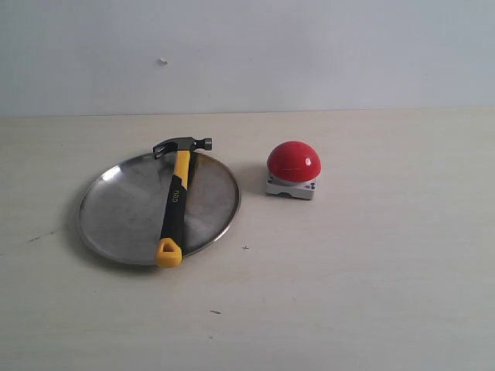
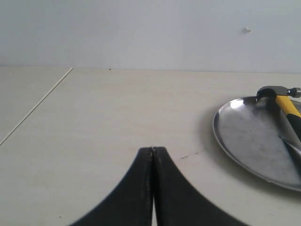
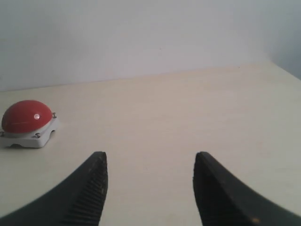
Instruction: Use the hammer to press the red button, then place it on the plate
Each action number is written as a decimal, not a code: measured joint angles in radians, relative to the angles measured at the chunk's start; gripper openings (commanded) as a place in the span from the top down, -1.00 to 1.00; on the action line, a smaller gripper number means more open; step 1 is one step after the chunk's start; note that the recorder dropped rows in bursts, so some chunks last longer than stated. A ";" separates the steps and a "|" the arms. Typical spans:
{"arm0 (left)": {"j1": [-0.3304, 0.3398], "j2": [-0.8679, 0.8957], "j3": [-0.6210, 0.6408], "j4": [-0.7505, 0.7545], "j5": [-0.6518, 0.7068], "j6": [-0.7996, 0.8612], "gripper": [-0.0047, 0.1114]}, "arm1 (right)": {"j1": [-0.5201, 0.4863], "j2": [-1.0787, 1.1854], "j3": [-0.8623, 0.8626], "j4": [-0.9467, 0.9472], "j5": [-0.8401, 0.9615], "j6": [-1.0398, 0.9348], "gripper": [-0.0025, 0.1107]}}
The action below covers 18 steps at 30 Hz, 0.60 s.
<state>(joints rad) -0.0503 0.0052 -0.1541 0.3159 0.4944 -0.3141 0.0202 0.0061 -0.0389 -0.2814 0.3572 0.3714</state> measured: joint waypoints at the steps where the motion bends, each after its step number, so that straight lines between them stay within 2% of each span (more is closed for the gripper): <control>1: 0.000 0.000 0.000 0.000 0.000 0.000 0.92 | 0.000 0.000 0.007 0.003 0.000 0.000 0.00; 18: 0.000 0.000 0.000 0.000 0.000 0.000 0.92 | 0.000 0.000 0.030 0.017 0.006 0.002 0.00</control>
<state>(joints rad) -0.0503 0.0052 -0.1541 0.3159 0.4944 -0.3141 0.0202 0.0061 -0.0085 -0.2648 0.3628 0.3736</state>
